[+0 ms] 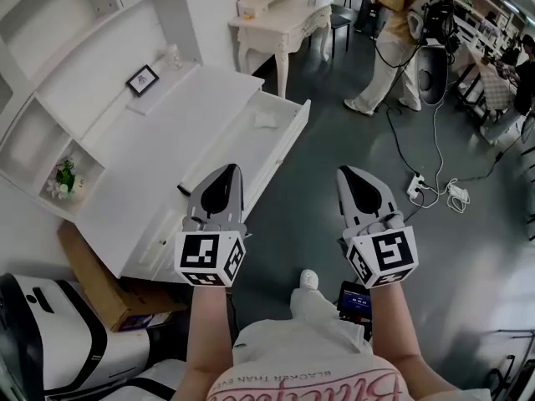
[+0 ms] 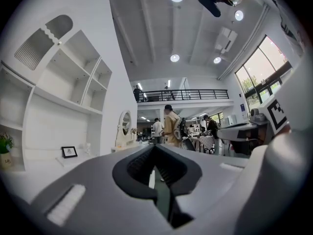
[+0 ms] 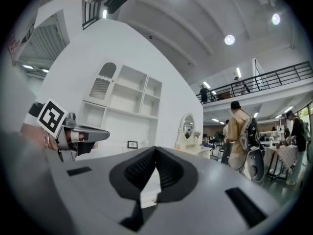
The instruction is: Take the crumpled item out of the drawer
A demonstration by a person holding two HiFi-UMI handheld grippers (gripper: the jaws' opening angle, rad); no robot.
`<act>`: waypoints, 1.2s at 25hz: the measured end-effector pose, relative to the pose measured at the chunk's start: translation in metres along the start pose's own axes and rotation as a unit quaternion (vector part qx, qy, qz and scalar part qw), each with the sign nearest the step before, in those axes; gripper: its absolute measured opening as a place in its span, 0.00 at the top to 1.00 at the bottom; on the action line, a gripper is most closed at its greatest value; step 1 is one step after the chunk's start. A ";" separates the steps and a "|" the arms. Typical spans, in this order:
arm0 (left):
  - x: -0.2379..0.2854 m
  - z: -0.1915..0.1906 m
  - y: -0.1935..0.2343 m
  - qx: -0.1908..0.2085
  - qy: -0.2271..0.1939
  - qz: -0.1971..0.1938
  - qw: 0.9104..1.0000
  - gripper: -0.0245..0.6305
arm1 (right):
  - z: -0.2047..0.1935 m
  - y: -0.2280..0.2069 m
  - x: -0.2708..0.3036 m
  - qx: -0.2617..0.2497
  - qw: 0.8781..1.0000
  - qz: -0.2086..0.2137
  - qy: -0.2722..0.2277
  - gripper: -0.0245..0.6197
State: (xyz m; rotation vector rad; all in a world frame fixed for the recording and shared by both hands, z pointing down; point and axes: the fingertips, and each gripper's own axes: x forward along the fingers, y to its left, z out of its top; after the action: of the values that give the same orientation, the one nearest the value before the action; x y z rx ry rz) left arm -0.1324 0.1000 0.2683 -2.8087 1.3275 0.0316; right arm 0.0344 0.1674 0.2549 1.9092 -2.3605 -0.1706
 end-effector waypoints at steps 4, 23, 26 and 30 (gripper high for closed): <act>0.047 -0.006 -0.007 -0.001 0.008 0.012 1.000 0.95 | -0.011 -0.041 0.027 0.002 1.000 0.012 0.005 0.95; 0.162 -0.024 -0.009 -0.036 0.021 0.053 0.998 0.95 | -0.041 -0.128 0.106 0.005 0.998 0.065 0.019 0.95; 0.168 -0.030 -0.003 -0.036 0.028 0.054 0.998 0.95 | -0.046 -0.127 0.118 0.007 0.997 0.071 0.022 0.95; 0.182 -0.038 0.014 -0.036 0.037 0.057 0.997 0.95 | -0.052 -0.124 0.139 0.000 0.997 0.078 0.029 0.95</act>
State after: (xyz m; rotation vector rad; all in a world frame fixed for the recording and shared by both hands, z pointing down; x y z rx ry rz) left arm -0.0276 -0.0504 0.3004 -2.8143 1.5315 -0.0235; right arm 0.1325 0.0045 0.2889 1.6964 -2.4561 -0.1004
